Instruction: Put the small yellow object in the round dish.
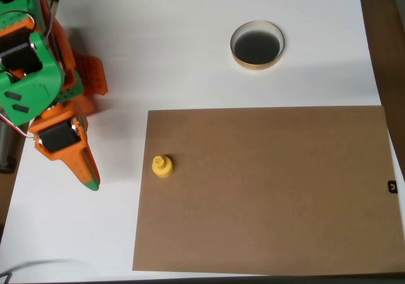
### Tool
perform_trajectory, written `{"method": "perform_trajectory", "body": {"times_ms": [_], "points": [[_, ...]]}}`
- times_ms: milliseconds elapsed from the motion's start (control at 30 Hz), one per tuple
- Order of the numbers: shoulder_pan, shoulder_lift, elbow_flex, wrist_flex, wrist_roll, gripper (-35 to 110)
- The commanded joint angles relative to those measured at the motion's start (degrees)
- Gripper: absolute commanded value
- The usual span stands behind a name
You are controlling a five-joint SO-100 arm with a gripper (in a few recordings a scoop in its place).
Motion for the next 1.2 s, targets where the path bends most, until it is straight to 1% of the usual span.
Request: {"method": "perform_trajectory", "body": {"times_ms": [0, 900, 1067, 1167], "points": [[0.44, 0.88, -0.35, 0.70, -0.26, 1], [0.88, 0.88, -0.35, 0.79, 0.00, 1], [-0.97, 0.88, -1.05, 3.69, -5.98, 1], [-0.97, 0.88, -1.14, 4.04, -5.98, 0]]}}
